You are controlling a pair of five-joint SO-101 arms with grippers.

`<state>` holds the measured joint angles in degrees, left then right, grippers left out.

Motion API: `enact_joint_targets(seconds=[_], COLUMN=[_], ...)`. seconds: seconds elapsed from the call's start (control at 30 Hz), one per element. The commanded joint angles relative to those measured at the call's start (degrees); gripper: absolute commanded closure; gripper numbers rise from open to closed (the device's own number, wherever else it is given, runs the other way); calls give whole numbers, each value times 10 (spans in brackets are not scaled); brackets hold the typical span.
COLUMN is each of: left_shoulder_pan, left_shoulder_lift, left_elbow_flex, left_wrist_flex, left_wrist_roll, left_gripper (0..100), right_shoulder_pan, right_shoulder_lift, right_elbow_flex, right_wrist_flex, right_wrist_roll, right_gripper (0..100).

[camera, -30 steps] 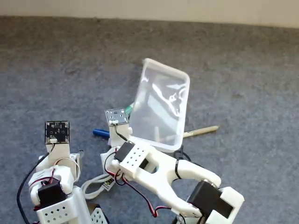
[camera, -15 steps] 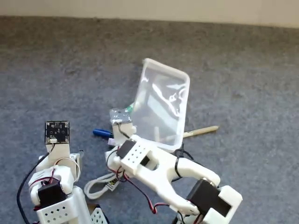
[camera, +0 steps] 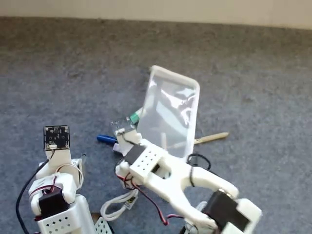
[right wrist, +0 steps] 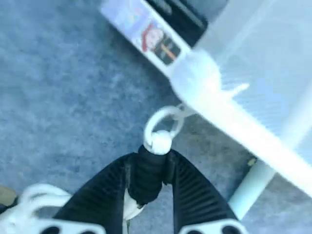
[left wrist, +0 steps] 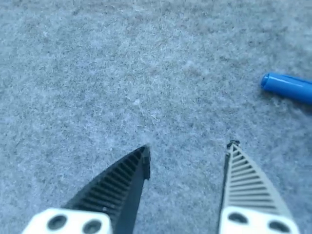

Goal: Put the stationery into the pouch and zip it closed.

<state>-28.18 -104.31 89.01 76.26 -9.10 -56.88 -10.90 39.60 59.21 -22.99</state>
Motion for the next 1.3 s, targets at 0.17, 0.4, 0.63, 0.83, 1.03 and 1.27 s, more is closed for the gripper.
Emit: enact_joint_targets(seconds=[0.17,0.4,0.63,0.83,1.03,1.27], left_shoulder_pan=[-2,17,124,197,274,343], left_shoulder_lift=[3,3,4,7,7,6], left_elbow_flex=[-34,-57,-111,-155,-177,-208], left_wrist_flex=[-16,-15,-18,-18,-18,-18], left_wrist_roll=[13,38,77,105,124,124], left_gripper=[736,691,694,694,694,694], right_shoulder_pan=[57,89,123,140,146,167], right_shoulder_lift=[-141,-272,-433,-549,-627,-695], right_elbow_flex=[45,94,161,183,233,275], right_wrist_flex=[10,10,7,7,-44,-73], right_wrist_roll=[83,85,190,209,209,210], right_gripper=[993,994,994,994,994,994])
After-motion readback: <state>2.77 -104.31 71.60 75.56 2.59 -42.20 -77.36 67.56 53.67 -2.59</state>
